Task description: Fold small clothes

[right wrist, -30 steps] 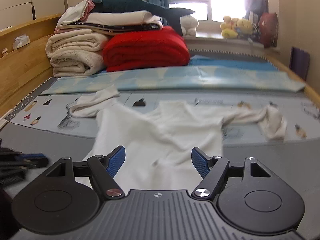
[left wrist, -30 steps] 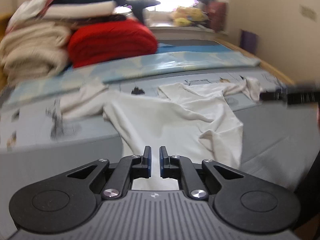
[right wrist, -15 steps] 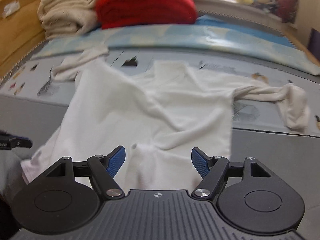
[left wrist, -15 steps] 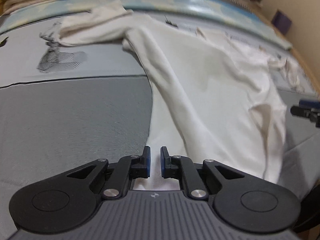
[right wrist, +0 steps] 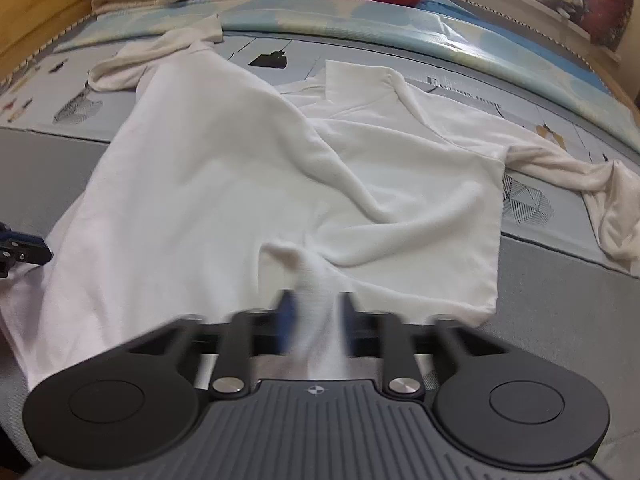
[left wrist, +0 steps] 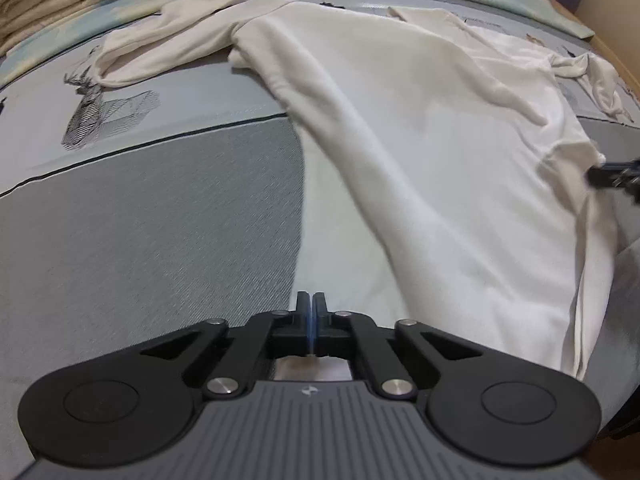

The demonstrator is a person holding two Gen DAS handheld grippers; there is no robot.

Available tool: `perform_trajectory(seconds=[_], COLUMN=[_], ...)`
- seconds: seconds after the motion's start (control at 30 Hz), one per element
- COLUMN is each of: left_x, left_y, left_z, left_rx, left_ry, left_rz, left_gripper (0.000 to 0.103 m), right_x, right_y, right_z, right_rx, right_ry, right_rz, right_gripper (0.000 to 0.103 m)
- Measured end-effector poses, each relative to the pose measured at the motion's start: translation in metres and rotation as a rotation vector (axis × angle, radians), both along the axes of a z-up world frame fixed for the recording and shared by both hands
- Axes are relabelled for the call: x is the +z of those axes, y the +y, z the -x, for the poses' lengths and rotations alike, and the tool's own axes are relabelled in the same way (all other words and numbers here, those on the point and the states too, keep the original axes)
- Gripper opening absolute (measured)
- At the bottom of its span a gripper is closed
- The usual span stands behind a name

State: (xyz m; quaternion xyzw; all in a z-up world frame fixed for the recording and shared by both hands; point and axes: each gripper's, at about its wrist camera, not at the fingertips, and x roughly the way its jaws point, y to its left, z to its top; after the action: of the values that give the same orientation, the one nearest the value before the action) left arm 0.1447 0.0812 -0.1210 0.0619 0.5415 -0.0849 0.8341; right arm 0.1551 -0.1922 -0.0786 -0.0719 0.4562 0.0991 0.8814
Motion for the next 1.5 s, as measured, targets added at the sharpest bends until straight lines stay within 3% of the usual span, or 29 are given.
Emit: perform_trajectory(seconds=[0.13,0.23,0.43,0.5,0.57,0.63,0.7,0.77,0.87,0.9,0.93,0.97,1.13,1.27,1.37,1.43,1.5], left_x=[0.013,0.020,0.023,0.026,0.026,0.022,0.015,0.001,-0.006,-0.006,-0.005,-0.004,0.009,0.014,0.006,0.008,0.016], left_y=[0.015,0.032,0.058,0.052,0.044,0.035,0.028,0.023,0.017,0.016,0.014,0.014,0.019,0.027,0.020,0.012,0.013], left_z=[0.018,0.036,0.042,0.033,0.023,0.011,0.003,-0.003,-0.002,0.000,0.003,0.005,0.030,0.054,0.072,0.075,0.068], left_rx=[0.033,0.049,0.136,0.157,0.169,0.168,0.160,0.165,0.132,0.112,0.087,0.074,0.037,-0.010,-0.106,-0.158,-0.122], left_ry=[0.008,0.030,0.069,0.057,0.041,0.033,0.037,0.070,0.058,0.054,0.059,0.070,0.073,0.122,0.194,0.188,0.151], left_rz=[-0.047,-0.017,0.194,0.246,0.283,0.275,0.229,0.178,0.115,0.105,0.105,0.116,0.060,-0.016,-0.051,-0.069,-0.074], left_gripper=[0.000,0.000,0.003,0.006,0.014,0.034,0.039,0.039,0.039,0.030,0.010,0.009,0.008,0.008,0.009,0.012,0.015], right_x=[0.017,0.020,-0.016,-0.019,-0.006,0.011,0.023,0.025,0.010,0.003,-0.004,-0.010,-0.025,-0.015,-0.026,-0.026,-0.023], right_y=[-0.025,-0.050,-0.096,-0.112,-0.126,-0.139,-0.149,-0.152,-0.144,-0.141,-0.137,-0.134,-0.120,-0.119,-0.128,-0.124,-0.124], right_z=[0.021,0.050,0.115,0.125,0.127,0.126,0.124,0.118,0.105,0.101,0.097,0.093,0.087,0.089,0.093,0.101,0.105], right_rx=[-0.014,0.008,0.036,-0.003,-0.047,-0.097,-0.150,-0.191,-0.200,-0.193,-0.182,-0.170,-0.163,-0.155,-0.155,-0.115,-0.103], right_ry=[-0.005,0.042,0.263,0.269,0.216,0.153,0.098,0.078,0.115,0.134,0.153,0.169,0.165,0.160,0.285,0.294,0.303], right_rz=[-0.012,-0.007,0.103,0.092,-0.008,-0.129,-0.217,-0.263,-0.222,-0.195,-0.170,-0.145,-0.028,-0.019,0.033,0.082,0.086], right_gripper=[0.010,0.009,0.009,0.011,0.012,0.023,0.050,0.060,0.060,0.060,0.059,0.057,0.007,0.006,0.006,0.006,0.006])
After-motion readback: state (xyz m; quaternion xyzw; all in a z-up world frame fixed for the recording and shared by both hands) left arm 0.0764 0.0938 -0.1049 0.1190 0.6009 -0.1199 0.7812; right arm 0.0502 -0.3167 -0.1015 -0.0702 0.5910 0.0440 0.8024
